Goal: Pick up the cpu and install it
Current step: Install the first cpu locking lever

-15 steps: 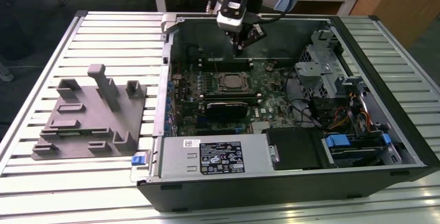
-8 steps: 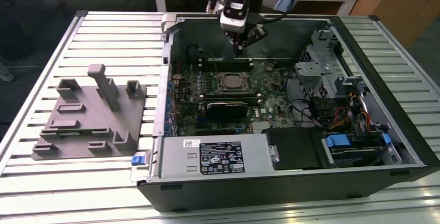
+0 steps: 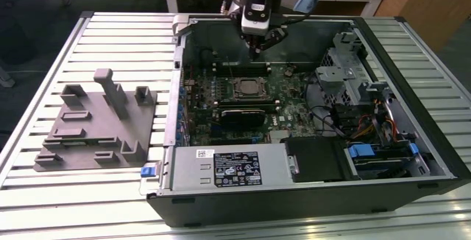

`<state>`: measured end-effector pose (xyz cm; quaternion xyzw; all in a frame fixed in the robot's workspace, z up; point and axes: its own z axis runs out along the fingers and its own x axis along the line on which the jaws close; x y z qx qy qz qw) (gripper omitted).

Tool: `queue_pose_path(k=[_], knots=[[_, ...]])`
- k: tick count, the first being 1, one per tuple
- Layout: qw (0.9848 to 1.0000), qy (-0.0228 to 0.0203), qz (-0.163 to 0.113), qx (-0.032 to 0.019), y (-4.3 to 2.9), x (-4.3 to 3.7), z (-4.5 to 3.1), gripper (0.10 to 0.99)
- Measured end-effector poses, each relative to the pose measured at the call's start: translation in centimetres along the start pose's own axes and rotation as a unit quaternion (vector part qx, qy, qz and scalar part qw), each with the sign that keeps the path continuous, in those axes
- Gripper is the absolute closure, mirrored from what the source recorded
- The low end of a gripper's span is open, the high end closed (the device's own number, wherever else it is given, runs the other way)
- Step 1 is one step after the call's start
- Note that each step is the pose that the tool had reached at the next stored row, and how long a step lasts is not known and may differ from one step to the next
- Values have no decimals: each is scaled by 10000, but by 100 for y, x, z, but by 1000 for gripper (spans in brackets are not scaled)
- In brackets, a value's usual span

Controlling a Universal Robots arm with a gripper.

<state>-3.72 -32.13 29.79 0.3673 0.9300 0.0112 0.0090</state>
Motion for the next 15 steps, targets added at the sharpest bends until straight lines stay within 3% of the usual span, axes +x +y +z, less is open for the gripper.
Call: queue_pose_path(k=[6,15], knots=[[9985,15,-548,-4,0,0,5,980],[9921,34,-1250,-10,0,0,6,980]])
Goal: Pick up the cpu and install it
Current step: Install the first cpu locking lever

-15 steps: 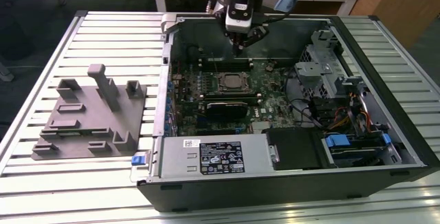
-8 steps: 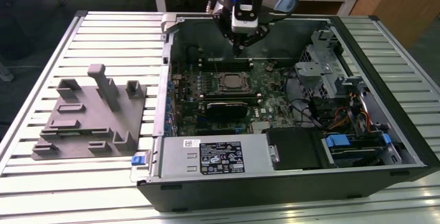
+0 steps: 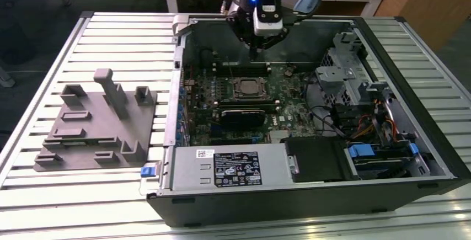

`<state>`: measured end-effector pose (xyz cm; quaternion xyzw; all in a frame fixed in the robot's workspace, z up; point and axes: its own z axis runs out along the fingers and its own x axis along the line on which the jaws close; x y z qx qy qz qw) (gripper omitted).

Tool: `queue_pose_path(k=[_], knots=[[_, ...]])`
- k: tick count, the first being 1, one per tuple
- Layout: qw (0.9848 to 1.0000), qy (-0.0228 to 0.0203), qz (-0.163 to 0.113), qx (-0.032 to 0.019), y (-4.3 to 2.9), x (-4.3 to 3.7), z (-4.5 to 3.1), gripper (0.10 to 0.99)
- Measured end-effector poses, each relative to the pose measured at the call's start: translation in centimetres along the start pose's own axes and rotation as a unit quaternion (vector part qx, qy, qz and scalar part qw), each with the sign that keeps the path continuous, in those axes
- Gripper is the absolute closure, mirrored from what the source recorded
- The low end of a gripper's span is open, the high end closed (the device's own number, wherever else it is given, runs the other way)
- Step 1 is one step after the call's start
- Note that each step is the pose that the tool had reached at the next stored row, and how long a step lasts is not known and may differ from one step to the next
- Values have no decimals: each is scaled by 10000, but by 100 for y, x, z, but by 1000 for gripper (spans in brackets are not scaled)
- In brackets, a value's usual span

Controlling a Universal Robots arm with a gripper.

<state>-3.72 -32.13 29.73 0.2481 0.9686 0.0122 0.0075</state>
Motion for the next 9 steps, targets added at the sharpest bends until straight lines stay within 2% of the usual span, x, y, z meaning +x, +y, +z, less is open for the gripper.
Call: queue_pose_path(k=[5,9], knots=[[9993,11,-384,-4,0,0,1,980],[9972,20,-744,-6,0,0,3,980]])
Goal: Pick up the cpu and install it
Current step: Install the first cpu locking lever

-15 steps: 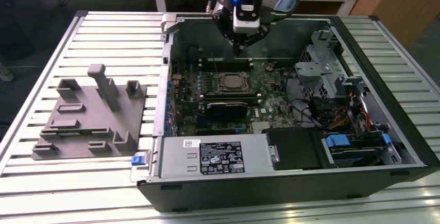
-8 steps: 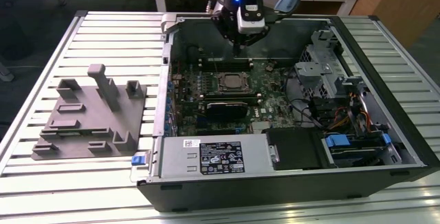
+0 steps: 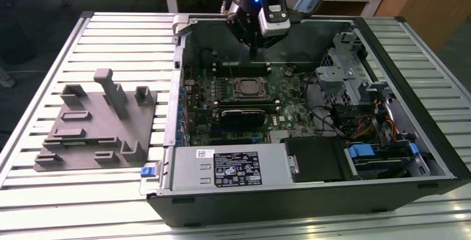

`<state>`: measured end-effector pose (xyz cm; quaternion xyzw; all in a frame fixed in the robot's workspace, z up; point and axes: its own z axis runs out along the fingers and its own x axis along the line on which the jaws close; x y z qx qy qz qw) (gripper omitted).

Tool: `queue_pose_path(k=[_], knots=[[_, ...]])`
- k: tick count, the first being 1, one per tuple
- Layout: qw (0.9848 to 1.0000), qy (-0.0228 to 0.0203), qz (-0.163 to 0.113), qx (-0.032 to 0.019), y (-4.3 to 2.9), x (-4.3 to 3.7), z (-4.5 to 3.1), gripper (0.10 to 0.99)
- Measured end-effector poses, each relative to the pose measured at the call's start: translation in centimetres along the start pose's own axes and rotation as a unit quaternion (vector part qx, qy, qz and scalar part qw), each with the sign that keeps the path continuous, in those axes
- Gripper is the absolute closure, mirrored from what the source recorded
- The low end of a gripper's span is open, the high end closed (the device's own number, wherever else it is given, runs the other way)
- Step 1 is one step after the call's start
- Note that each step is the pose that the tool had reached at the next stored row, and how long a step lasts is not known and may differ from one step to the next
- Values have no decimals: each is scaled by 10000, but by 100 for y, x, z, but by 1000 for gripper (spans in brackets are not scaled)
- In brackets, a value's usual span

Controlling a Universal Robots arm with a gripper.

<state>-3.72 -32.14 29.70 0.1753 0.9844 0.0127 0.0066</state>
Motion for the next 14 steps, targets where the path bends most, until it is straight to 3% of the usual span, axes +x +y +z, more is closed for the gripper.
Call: queue_pose_path(k=[4,7,10,14], knots=[[9993,10,-367,-4,0,0,5,980],[9980,17,-637,-6,0,0,8,980],[9959,25,-905,-8,0,0,11,980],[9919,35,-1271,-11,0,0,13,980]])
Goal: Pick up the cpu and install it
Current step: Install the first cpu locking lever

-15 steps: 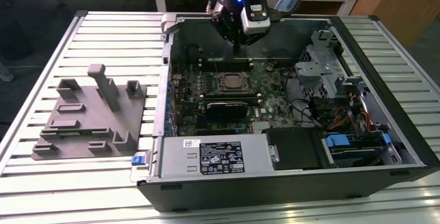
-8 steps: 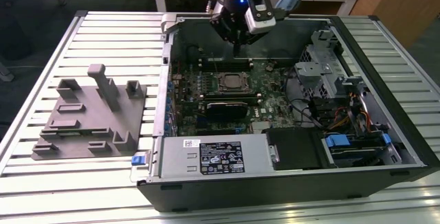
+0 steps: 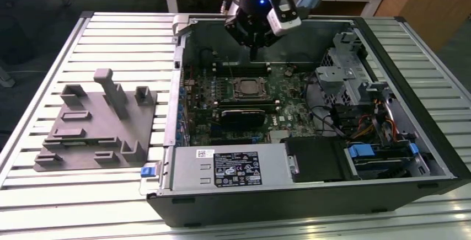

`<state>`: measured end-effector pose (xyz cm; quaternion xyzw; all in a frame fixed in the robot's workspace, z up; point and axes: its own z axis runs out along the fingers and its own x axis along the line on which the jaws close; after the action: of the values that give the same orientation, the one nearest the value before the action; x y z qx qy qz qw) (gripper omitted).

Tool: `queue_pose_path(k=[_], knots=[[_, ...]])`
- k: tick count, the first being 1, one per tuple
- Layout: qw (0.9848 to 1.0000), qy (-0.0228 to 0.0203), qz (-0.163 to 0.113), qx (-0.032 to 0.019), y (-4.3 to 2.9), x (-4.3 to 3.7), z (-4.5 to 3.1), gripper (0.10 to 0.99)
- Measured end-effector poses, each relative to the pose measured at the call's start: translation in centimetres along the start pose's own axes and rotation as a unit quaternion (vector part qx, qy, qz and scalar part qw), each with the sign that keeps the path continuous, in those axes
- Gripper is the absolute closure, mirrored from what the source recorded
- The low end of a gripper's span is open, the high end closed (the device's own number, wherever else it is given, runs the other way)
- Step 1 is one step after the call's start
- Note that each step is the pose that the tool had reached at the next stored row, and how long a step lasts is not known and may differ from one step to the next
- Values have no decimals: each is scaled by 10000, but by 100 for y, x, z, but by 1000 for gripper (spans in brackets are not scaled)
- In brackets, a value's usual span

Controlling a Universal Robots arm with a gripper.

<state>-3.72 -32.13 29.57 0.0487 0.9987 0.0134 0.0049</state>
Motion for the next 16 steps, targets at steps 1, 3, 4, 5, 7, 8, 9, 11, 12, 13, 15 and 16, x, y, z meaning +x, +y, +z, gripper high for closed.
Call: queue_pose_path(k=[1,3,4,5,7,8,9,11,12,13,15,16], knots=[[10000,3,-89,0,0,0,0,980],[9996,7,-275,-2,0,0,1,980],[9993,10,-364,-3,0,0,2,980],[9990,12,-455,-4,0,0,3,980],[9980,17,-634,-5,0,0,5,980],[9975,19,-709,-6,0,0,6,980],[9973,19,-727,-6,-1,5,8,980],[9973,19,-731,-7,-4,31,11,980],[9973,20,-731,-7,-5,53,12,980],[9973,19,-733,-7,-7,74,14,980],[9973,20,-737,-7,-11,108,19,980],[9973,21,-740,-8,-13,124,21,980]])
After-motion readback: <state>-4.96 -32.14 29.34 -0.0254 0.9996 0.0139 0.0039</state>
